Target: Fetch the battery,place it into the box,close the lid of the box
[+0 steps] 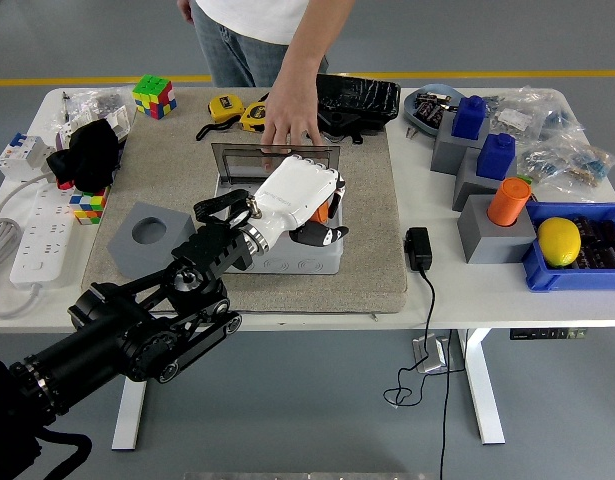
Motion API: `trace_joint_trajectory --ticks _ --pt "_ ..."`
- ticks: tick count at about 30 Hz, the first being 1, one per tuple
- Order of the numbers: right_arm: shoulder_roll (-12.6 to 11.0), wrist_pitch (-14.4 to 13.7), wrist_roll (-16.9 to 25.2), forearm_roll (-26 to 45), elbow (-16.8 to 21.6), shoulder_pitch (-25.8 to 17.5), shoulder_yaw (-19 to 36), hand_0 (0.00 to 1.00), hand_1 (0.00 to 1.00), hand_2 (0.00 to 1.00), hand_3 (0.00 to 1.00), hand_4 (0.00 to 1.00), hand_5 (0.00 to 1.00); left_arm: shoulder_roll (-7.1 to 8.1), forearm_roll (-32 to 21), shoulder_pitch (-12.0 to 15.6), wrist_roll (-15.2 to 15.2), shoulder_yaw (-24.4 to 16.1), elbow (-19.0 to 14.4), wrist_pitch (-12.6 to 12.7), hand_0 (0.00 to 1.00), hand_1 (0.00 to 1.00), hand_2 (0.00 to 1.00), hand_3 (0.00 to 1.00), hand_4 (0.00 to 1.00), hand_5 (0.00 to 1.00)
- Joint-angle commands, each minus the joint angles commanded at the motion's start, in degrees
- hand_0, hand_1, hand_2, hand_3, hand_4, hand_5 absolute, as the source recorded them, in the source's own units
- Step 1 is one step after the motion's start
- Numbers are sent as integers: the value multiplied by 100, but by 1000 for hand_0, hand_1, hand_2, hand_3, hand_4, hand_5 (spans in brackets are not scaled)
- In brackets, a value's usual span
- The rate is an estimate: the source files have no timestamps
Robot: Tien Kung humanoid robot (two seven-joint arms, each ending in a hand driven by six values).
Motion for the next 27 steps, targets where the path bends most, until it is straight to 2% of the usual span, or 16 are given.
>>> trace_joint_trajectory --ticks 5,6,11,12,17,18,23,24,27 --pt "-7 -1 -3 23 0 4 -21 856 792 743 778 998 998 10 -202 0 -79 -63 54 -100 173 147 160 180 858 566" --pt "-8 -1 -4 28 0 5 -28 856 792 743 775 998 998 9 -245 0 -83 -70 62 -123 226 185 192 224 967 950" --pt "-11 -3 -12 41 0 4 -38 856 792 743 775 998 998 15 -453 13 -121 -70 95 -265 226 185 192 224 967 950" --pt "-13 -3 -14 43 0 3 -42 856 792 743 776 998 998 17 -457 14 -117 -70 94 -282 315 287 252 269 995 998" --pt "-18 -4 -20 45 0 -2 -48 856 792 743 776 998 998 25 -353 18 -31 -97 40 -269 315 287 252 269 995 998" --pt "-20 -5 -17 57 0 2 -61 857 792 743 776 998 998 29 -309 18 -3 -107 27 -253 412 444 346 341 998 998" --pt "-26 -7 -8 106 0 16 -109 857 792 743 776 998 998 43 -86 16 170 -129 -28 -190 412 444 346 341 998 998" --pt "-25 -6 -11 106 0 14 -113 856 792 742 776 998 998 47 -35 21 185 -130 -57 -142 440 533 395 374 998 998" --pt "-23 -6 -16 89 0 10 -94 856 792 742 776 998 998 53 35 30 201 -151 -133 -33 440 533 395 374 998 998"
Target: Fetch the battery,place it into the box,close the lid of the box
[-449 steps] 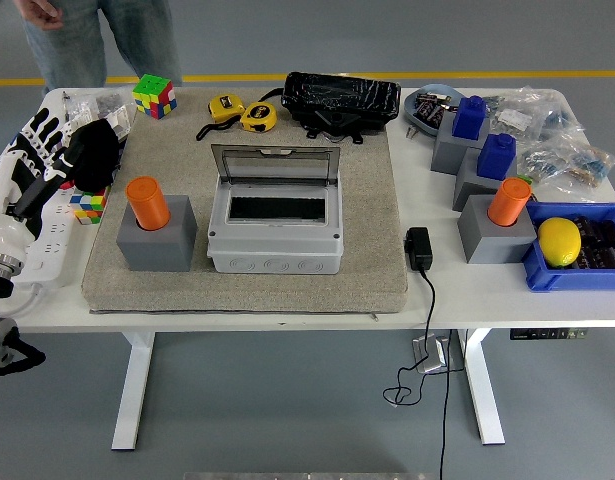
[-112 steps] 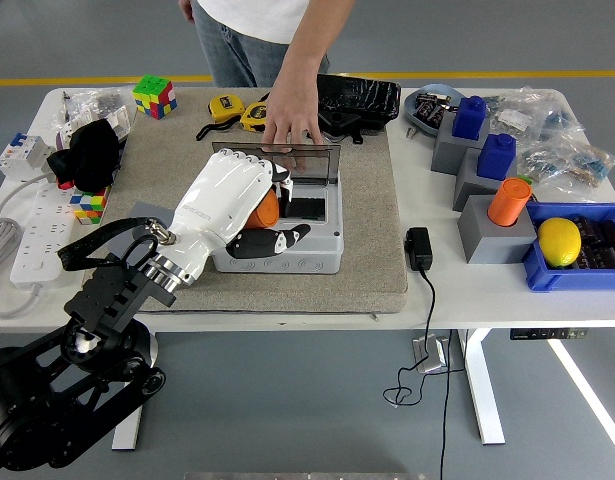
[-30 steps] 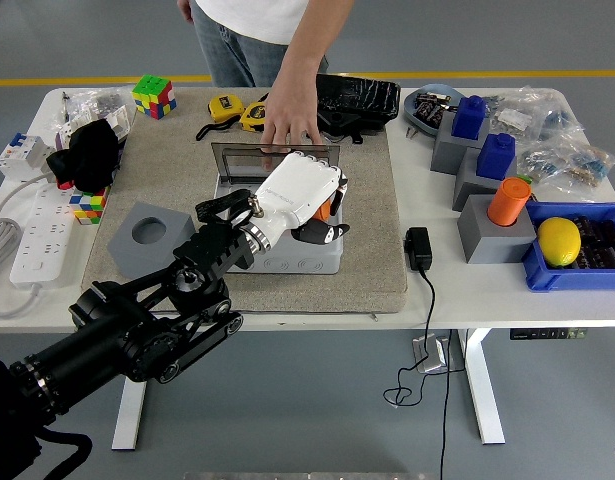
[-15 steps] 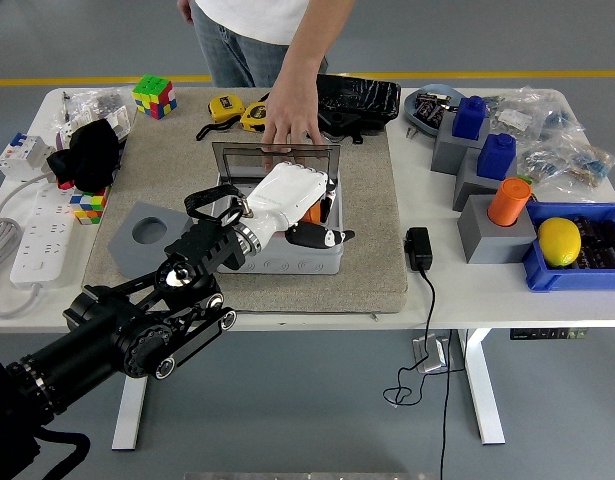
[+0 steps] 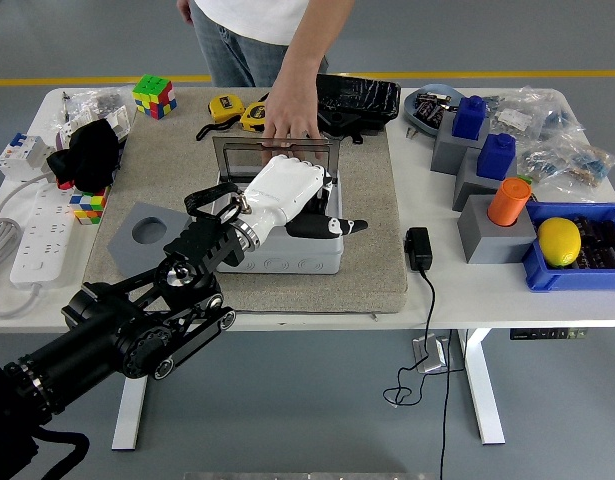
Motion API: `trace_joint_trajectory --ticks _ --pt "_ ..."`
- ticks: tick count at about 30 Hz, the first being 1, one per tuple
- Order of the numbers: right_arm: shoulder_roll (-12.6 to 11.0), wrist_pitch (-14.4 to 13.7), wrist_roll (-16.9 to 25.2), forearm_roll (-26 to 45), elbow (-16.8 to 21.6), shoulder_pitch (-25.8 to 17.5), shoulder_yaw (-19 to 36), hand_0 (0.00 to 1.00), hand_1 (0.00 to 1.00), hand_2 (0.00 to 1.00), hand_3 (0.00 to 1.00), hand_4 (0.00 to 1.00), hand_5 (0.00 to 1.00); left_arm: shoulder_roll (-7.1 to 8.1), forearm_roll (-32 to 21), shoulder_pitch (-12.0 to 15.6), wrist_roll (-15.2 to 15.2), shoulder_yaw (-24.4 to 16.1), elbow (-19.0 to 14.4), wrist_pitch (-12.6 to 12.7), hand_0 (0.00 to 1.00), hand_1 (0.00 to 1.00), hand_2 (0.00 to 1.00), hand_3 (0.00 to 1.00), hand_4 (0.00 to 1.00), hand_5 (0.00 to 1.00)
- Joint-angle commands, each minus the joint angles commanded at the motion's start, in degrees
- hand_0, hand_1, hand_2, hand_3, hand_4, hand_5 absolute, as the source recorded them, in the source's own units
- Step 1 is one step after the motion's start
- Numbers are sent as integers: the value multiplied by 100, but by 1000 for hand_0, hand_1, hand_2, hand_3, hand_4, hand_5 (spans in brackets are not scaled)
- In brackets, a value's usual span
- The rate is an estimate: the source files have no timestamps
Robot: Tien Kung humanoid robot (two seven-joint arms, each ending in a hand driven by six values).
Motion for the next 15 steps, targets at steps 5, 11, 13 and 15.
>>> trace_joint_trajectory --ticks 5,11,13,15 --pt "-2 0 -3 0 0 -9 -11 856 793 743 776 998 998 19 146 15 10 -76 -194 231 472 641 451 413 998 998" --pt "-8 0 -7 10 0 -11 -27 856 793 743 776 998 998 48 193 53 -50 -122 -282 314 998 998 998 950 998 998" --pt "-12 -1 -10 6 0 -9 -21 856 793 743 776 998 998 58 163 73 -67 -175 -347 255 998 998 998 950 998 998" --pt "-12 -5 -9 1 0 -3 -10 856 793 742 776 998 998 65 144 89 -81 -217 -387 251 998 998 998 998 998 998"
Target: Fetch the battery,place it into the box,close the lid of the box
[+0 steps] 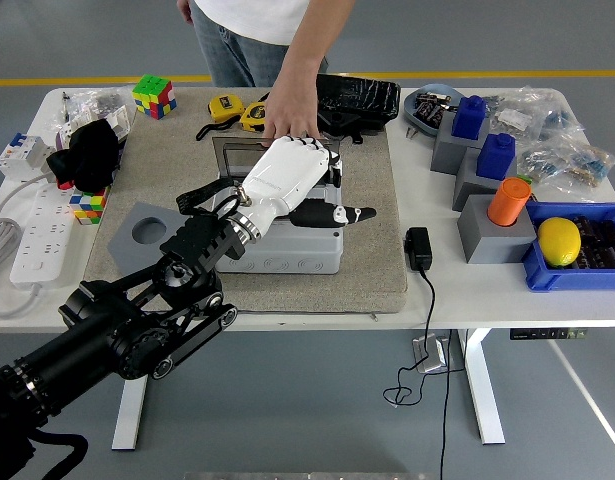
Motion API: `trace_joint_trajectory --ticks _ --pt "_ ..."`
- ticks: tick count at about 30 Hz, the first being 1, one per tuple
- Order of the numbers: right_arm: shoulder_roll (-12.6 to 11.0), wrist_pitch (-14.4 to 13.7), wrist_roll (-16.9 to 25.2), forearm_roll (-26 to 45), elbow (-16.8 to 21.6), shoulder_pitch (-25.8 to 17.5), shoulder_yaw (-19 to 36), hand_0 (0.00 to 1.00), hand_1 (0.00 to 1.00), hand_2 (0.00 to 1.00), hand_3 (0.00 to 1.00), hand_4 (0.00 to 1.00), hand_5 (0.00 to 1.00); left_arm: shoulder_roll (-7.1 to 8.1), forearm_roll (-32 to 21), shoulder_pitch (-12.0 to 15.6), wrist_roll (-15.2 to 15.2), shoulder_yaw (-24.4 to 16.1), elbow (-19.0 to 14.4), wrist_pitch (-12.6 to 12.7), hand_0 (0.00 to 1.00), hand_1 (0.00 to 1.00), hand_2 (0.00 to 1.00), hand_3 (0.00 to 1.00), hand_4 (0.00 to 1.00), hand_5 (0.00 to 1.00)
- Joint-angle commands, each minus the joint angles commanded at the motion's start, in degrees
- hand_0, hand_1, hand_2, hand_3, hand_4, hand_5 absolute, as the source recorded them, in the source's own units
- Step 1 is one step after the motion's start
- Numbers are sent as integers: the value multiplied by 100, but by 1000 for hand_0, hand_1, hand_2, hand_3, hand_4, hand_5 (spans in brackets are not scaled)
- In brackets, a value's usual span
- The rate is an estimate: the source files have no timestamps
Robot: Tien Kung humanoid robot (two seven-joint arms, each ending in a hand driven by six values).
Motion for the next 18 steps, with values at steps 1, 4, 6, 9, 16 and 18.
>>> trace_joint_trajectory --ticks 1,4,6,9,16,18 --pt "0 -1 5 16 0 3 -11 856 793 742 776 998 998 11 -33 18 -7 -41 -43 -7 998 998 998 998 998 998" --pt "4 0 8 30 0 2 -24 856 793 742 776 998 998 31 -69 57 10 -125 -141 -36 998 998 998 998 998 998" --pt "11 4 5 16 0 -2 -9 855 792 743 776 998 998 47 -86 78 26 -184 -246 -50 998 998 998 998 998 998" --pt "15 8 5 13 0 1 -7 855 792 743 776 998 998 69 -92 91 57 -259 -429 -72 998 998 998 998 998 998" --pt "3 -1 15 46 0 32 -33 856 793 743 776 998 998 72 -123 22 144 -386 -484 -209 998 998 998 998 998 998" --pt "3 -2 15 51 0 31 -36 856 792 743 776 998 998 90 -154 -12 155 -430 -413 -277 998 998 998 998 998 998"
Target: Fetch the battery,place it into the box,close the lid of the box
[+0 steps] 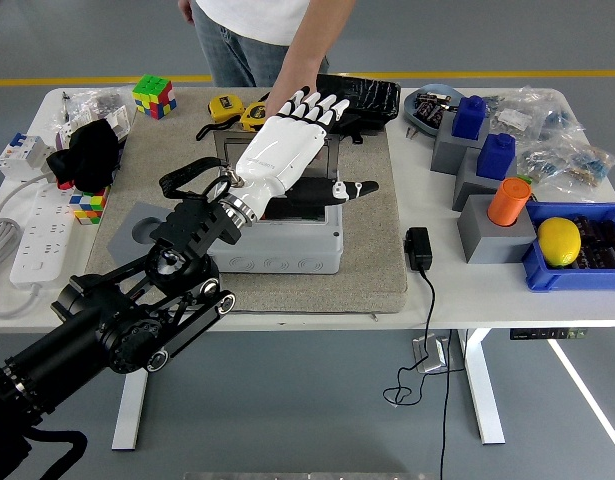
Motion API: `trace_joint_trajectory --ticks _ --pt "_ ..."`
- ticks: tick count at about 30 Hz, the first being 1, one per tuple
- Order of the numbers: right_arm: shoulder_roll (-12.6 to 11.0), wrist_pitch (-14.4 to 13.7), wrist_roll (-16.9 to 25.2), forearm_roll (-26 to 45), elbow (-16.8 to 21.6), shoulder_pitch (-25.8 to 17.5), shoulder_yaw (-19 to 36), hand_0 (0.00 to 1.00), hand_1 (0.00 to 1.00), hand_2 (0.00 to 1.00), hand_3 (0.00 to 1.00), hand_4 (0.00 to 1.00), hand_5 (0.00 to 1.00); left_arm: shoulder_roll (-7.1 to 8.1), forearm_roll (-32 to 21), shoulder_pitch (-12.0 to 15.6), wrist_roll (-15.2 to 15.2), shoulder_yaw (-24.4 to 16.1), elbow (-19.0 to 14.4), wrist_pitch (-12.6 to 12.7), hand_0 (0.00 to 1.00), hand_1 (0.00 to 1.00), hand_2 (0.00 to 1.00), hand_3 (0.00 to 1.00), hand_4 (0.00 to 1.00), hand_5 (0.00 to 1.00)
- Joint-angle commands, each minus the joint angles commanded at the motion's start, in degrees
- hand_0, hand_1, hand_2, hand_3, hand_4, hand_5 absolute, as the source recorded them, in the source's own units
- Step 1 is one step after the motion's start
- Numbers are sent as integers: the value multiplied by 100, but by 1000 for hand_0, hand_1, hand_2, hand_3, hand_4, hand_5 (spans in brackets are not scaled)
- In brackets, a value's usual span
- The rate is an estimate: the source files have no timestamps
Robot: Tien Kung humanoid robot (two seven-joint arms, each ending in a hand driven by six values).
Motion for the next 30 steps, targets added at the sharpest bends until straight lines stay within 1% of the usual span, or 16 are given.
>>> trace_joint_trajectory --ticks 3,6,9,11,17,18,23,24,27,30 --pt "5 0 -7 -17 0 -7 19 856 792 743 776 998 998 41 -39 -39 47 -121 90 -134 998 998 998 998 998 998" --pt "10 4 -12 -30 0 -12 29 856 793 743 775 998 998 57 -61 -57 144 -264 99 -288 998 998 998 998 998 998" --pt "13 2 -6 -12 0 -9 21 856 793 743 775 998 998 76 -94 -72 351 -445 32 -632 998 998 998 998 998 998" --pt "10 -1 -8 -13 0 -5 21 856 793 743 775 998 998 88 -125 -77 455 -551 -13 -816 998 998 998 998 998 998" --pt "15 -5 -10 -24 0 -9 41 856 793 743 775 998 998 110 -159 -60 584 -771 -117 -1052 998 998 998 994 998 998" --pt "16 -5 -11 -26 0 -10 44 856 793 743 775 998 998 114 -171 -62 622 -791 -121 -1114 998 998 953 931 998 998" --pt "20 -7 0 10 0 1 15 856 793 743 775 998 998 162 -347 -78 990 -908 -116 -1739 998 998 953 931 998 998" --pt "22 -7 -2 5 0 0 22 856 793 743 775 998 998 170 -393 -79 1068 -918 -113 -1862 987 901 860 862 998 998" --pt "21 -8 -6 -3 0 -6 35 856 793 743 775 998 998 184 -525 -81 1265 -935 -56 -2229 987 901 860 862 998 998" --pt "17 -9 -11 -7 0 -10 41 857 793 743 775 998 998 195 -573 -56 1306 -932 -40 -2336 987 901 860 862 998 998"
